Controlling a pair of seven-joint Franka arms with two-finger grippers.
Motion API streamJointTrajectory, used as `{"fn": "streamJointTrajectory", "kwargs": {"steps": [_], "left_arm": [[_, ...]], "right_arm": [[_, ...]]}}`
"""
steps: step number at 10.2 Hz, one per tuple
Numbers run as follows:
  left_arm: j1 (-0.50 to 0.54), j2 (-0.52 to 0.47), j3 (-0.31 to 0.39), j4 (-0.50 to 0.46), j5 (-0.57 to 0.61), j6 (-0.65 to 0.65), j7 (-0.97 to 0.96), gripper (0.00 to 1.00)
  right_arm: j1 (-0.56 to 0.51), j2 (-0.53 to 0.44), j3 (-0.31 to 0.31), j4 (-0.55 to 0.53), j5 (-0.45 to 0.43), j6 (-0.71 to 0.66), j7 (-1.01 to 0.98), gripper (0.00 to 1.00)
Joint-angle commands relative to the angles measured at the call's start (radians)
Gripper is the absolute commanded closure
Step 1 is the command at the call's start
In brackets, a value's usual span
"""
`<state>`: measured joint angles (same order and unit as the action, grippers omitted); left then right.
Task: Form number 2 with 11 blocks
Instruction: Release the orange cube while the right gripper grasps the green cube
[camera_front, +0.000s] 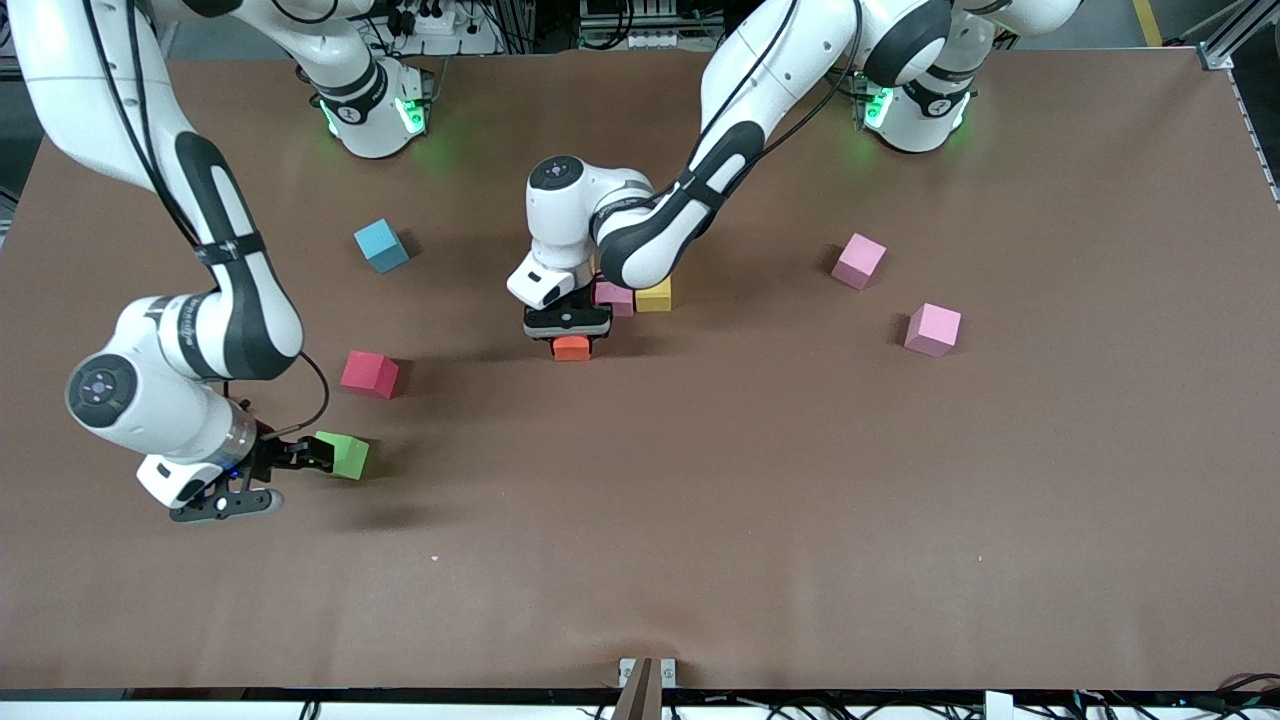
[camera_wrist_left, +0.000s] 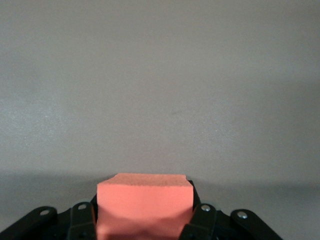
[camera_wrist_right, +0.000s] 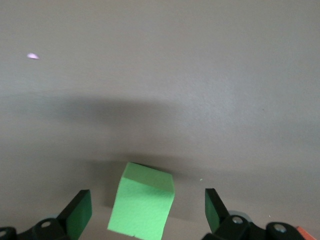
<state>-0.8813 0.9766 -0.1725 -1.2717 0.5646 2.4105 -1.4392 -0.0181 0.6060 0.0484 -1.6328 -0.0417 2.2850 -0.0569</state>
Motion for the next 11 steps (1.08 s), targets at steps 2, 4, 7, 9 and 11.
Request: {"fn": "streamJointTrajectory", "kwargs": {"steps": [2,4,7,9,11], "left_arm": [[-0.008,-0.024,-0.001,-0.052,0.015,-0.024,-0.001,0.70],[-0.008,-0.024,-0.008,-0.054,0.015,-0.033,-0.001,0.69],[-0.008,-0.024,-0.015,-0.054,0.015,-0.040,-0.001,0.61],[-0.007,-0.026,-0.015,-0.051,0.014,-0.041,-0.010,0.00],[0.001,-0.041,-0.015,-0.046,0.003,-0.041,-0.012,0.00]], "right_arm": [[0.006,0.046,-0.008,0.011,-0.027,-0.007,0.127,0.00],[-0.002,0.049,-0.005,-0.045,-0.024,0.074,0.127,0.00],[0.001,0.049,-0.004,-0.107,-0.023,0.160,0.152,0.00],[0.004,0.049,-0.004,-0.107,-0.021,0.148,0.158,0.00],[0.006,0.054,-0.004,-0.108,-0.020,0.152,0.173,0.00]]}}
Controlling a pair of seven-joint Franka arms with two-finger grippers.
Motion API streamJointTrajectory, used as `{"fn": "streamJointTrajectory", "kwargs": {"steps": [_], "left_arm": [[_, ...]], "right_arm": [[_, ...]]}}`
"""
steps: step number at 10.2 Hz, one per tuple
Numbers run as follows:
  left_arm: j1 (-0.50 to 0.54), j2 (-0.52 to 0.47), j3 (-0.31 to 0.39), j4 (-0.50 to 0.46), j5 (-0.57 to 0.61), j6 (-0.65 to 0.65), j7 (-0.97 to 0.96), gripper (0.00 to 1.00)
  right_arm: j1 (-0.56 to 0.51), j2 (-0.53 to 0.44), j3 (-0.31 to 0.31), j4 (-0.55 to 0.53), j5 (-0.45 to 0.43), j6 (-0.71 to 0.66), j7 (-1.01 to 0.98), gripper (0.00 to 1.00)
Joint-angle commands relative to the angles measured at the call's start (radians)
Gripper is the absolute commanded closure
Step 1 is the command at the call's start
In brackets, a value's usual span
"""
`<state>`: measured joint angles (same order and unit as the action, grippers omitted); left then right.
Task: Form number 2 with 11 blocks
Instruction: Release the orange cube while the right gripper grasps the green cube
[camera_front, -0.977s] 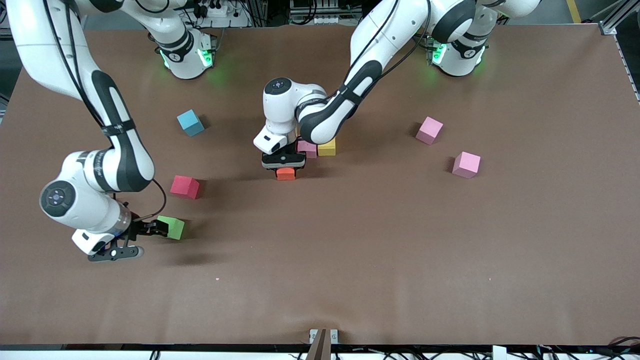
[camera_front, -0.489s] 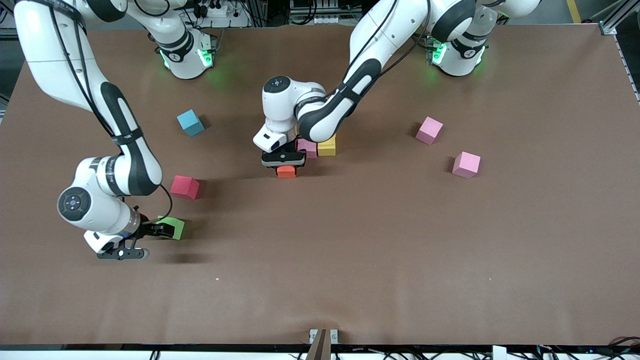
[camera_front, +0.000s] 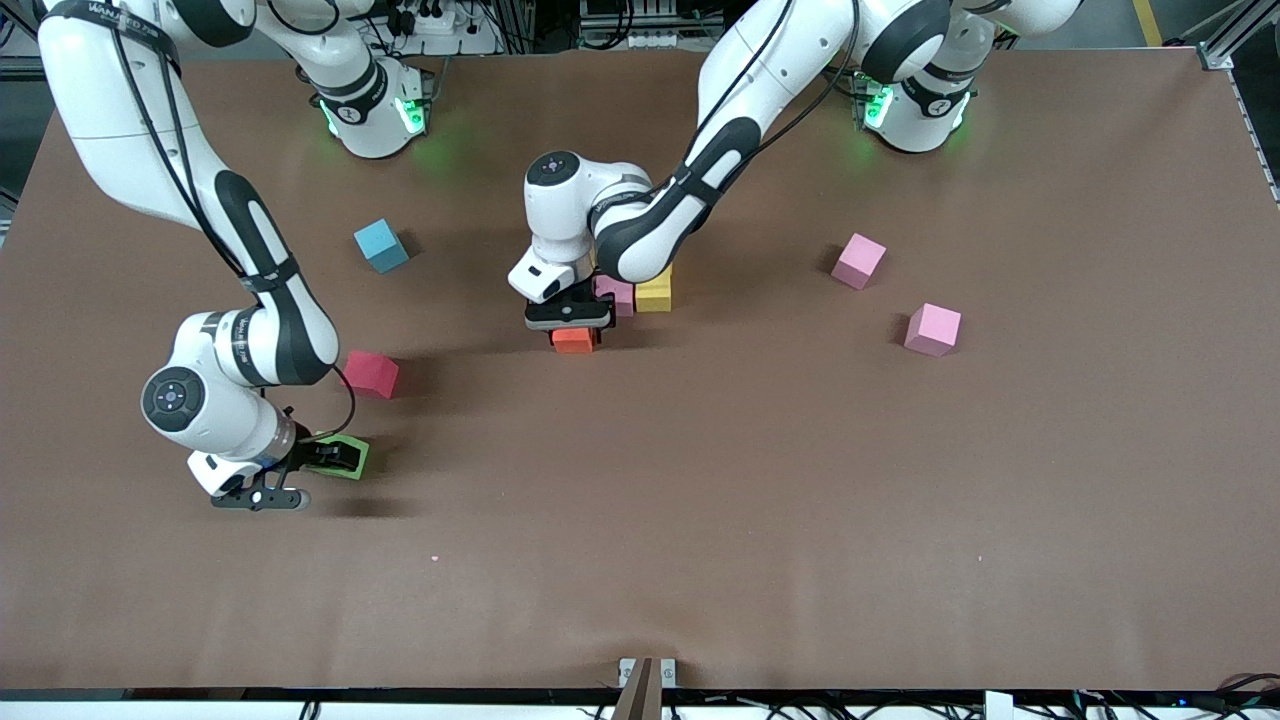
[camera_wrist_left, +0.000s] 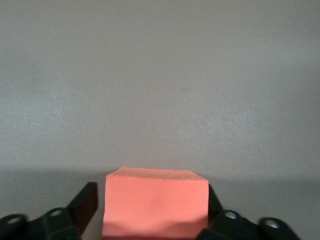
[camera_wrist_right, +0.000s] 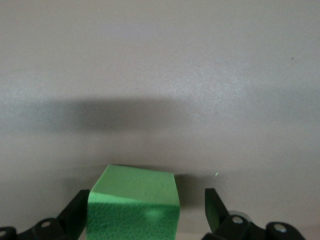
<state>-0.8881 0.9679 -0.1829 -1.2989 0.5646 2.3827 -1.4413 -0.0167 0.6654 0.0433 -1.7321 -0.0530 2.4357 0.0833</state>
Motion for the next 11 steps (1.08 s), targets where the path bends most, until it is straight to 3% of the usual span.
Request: {"fn": "streamJointTrajectory", "kwargs": {"steps": [1,5,9,10,11], "left_arm": [[0.011,-0.055,-0.003,-0.019,-0.021,-0.013,-0.010,0.00],[0.070,-0.150,0.008,-0.014,-0.116,-0.034,-0.017,0.00],[0.259,-0.271,-0.003,-0.023,-0.210,-0.209,-0.004,0.00],[0.296,-0.296,-0.004,-0.039,-0.233,-0.245,-0.002,0.00],[0.334,-0.332,-0.004,-0.077,-0.254,-0.264,-0.001,0.00]], "right_arm": [[0.004,-0.006,0.003,-0.009,-0.010,0.008,0.065,0.00],[0.000,0.011,0.007,-0.017,-0.007,0.013,0.081,0.09],[0.001,0.002,0.030,-0.012,-0.016,-0.001,0.070,0.55],[0.003,0.000,0.035,-0.009,-0.016,-0.003,0.070,0.61],[-0.003,-0.021,0.062,-0.007,-0.016,-0.019,0.073,0.61]]}}
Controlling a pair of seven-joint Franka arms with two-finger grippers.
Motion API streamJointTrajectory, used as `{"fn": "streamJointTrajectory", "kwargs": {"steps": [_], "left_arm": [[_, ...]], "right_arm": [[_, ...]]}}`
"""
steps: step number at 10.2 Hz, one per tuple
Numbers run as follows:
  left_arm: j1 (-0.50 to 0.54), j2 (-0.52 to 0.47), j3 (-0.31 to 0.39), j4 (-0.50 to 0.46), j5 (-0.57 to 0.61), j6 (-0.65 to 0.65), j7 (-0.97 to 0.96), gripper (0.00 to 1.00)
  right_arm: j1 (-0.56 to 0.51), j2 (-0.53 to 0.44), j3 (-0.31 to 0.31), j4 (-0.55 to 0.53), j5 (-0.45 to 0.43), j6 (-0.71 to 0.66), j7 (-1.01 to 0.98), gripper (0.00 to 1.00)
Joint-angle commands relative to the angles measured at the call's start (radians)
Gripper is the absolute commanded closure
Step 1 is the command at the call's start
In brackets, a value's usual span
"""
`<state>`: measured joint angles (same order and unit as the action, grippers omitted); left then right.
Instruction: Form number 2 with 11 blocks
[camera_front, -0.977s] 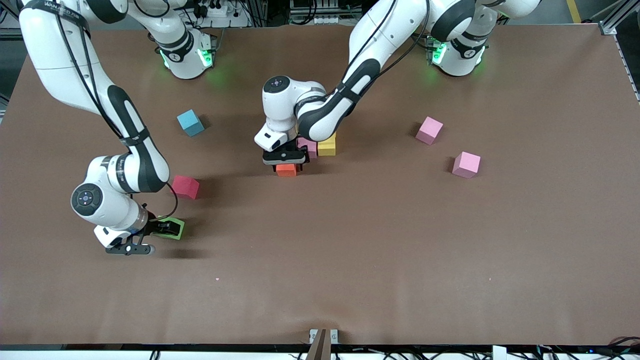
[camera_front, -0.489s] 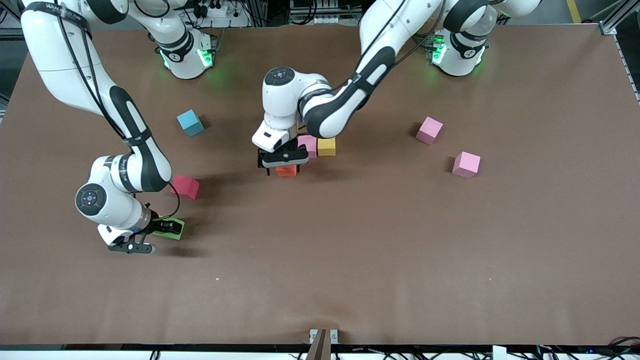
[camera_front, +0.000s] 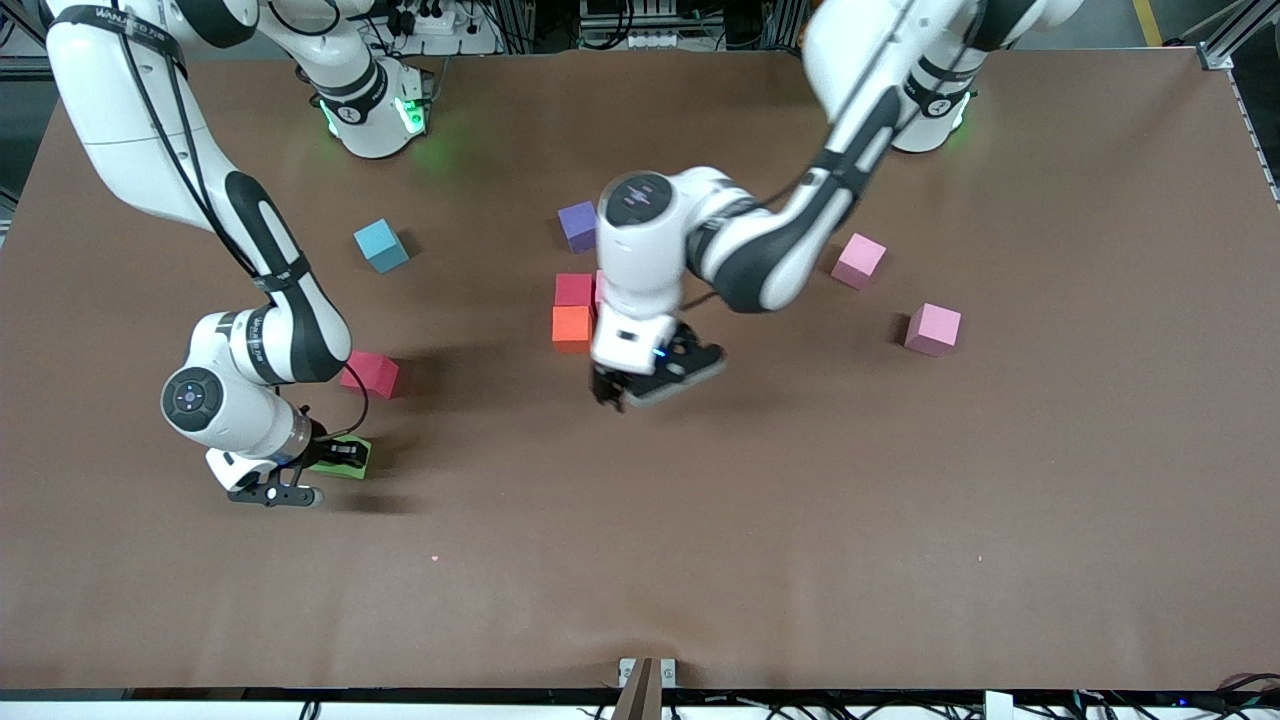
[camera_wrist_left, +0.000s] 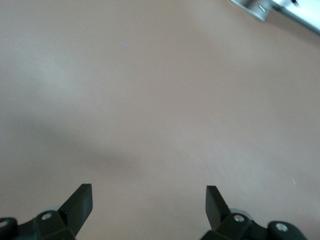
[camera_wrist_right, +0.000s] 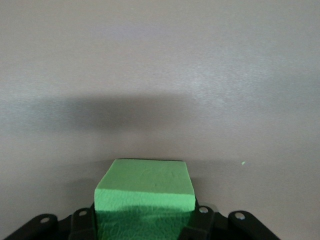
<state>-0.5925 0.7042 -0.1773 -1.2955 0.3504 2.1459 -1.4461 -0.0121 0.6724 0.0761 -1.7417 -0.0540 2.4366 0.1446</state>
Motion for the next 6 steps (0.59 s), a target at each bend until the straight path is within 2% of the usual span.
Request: {"fn": "streamJointTrajectory", "kwargs": {"steps": [1,2,4,6], "left_arm": [[0.078,-0.110,-0.010,-0.138,-0.051,-0.027,0.019,0.00],[0.115,-0.141,-0.019,-0.177,-0.073,-0.027,0.039,0.00],[0.204,-0.182,-0.048,-0.255,-0.088,-0.027,0.056,0.00],[0.325,-0.222,-0.109,-0.332,-0.088,-0.027,0.055,0.00]], "right_arm": [[-0.012,-0.060,0.037,0.028,-0.014,-0.116,0.013,0.60],[-0.015,-0.083,0.069,0.053,-0.010,-0.195,0.018,0.59],[0.020,-0.141,0.099,0.030,-0.012,-0.211,0.004,0.57],[0.117,-0.162,0.111,0.031,-0.012,-0.202,0.018,0.56]]}}
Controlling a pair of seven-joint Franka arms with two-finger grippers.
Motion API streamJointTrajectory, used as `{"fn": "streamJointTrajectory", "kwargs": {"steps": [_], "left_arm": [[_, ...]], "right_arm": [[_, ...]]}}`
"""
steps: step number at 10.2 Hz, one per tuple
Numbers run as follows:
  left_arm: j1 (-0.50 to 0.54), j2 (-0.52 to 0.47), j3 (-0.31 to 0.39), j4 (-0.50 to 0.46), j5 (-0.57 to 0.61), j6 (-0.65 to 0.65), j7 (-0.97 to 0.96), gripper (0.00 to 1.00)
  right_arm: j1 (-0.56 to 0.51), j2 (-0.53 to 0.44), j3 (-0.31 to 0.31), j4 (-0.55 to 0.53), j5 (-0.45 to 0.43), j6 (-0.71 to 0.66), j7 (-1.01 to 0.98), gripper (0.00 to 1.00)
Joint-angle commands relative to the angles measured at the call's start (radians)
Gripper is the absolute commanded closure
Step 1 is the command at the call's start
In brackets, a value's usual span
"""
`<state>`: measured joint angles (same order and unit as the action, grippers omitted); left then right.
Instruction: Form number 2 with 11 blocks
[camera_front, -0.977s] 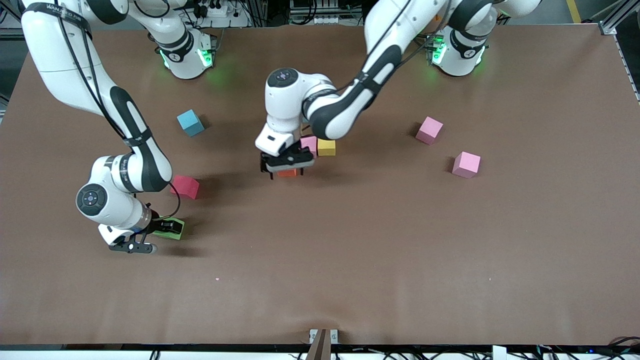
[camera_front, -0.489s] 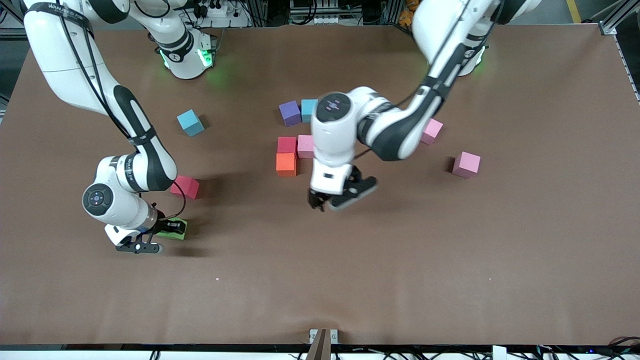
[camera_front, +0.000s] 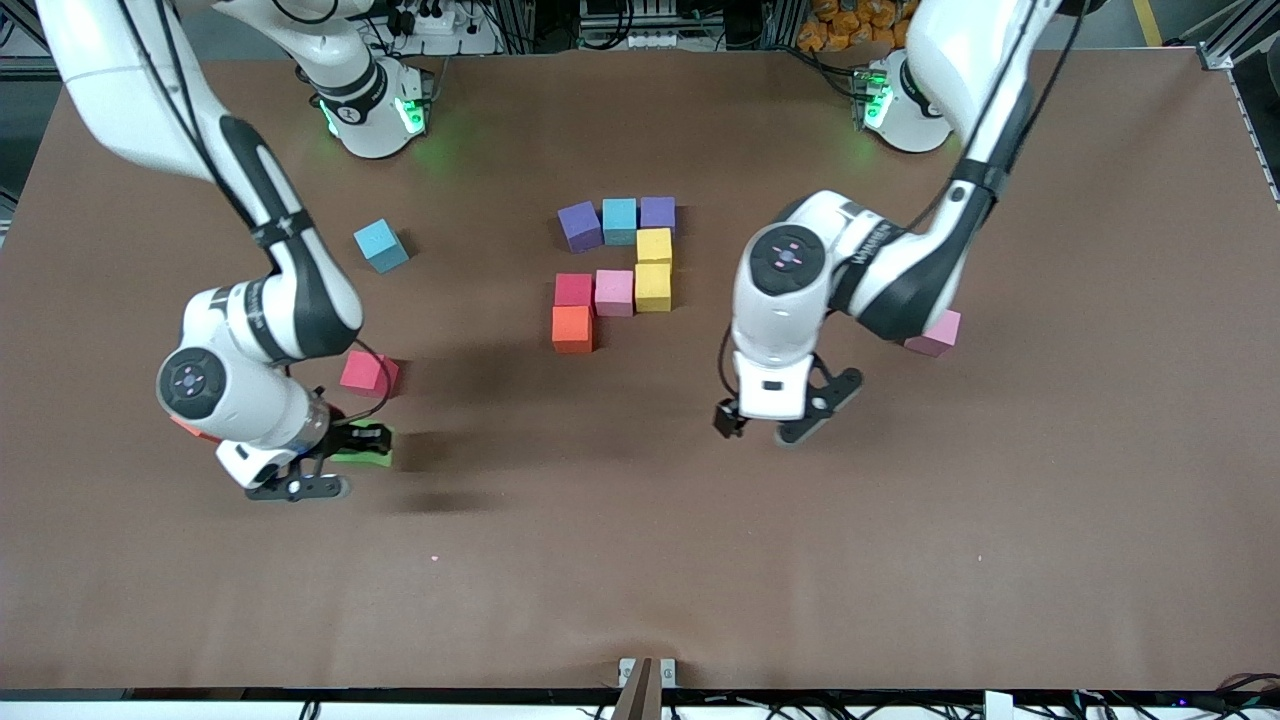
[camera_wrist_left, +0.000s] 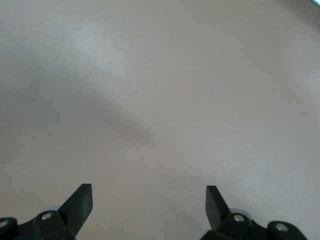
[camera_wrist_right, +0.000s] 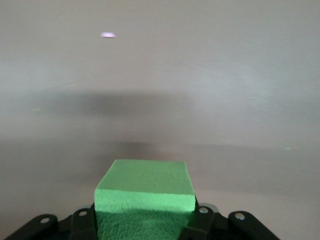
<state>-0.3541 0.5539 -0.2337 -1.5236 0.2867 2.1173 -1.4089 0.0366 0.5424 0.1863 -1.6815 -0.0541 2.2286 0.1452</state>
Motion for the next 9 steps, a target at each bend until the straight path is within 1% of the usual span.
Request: {"fn": "streamJointTrajectory", "kwargs": {"steps": [1,2,3,4,5,6,7,9], "left_arm": [[0.145,-0.087,-0.084,-0.145,-0.030,0.001,0.019,0.00],[0.200,-0.113,-0.105,-0.196,-0.031,0.001,0.021,0.00],[0.261,-0.133,-0.137,-0.231,-0.038,0.003,0.021,0.00],[0.330,-0.146,-0.183,-0.245,-0.076,0.003,0.019,0.00],[0.395,-0.170,-0.214,-0.275,-0.101,0.004,0.021,0.00],[0.456,-0.186,-0.252,-0.320,-0.100,0.016,0.027,0.00],[0.505,-0.189,-0.280,-0.372,-0.086,0.067,0.065,0.00],[0.561,-0.200,-0.282,-0.455,-0.078,0.148,0.140,0.00]], "right_arm": [[0.113,-0.026,-0.001,-0.030,-0.009,0.023,0.022,0.55],[0.168,-0.016,-0.001,-0.024,-0.001,0.042,0.046,0.55],[0.214,-0.004,-0.001,-0.014,-0.006,0.043,0.126,0.55],[0.283,0.013,-0.004,-0.011,-0.021,0.080,0.222,0.52],[0.331,0.017,-0.014,-0.010,-0.032,0.123,0.291,0.50],[0.373,0.037,-0.018,-0.007,-0.035,0.134,0.319,0.51],[0.402,0.059,-0.031,0.003,-0.033,0.149,0.330,0.52],[0.427,0.103,-0.041,0.009,-0.032,0.174,0.327,0.52]]}}
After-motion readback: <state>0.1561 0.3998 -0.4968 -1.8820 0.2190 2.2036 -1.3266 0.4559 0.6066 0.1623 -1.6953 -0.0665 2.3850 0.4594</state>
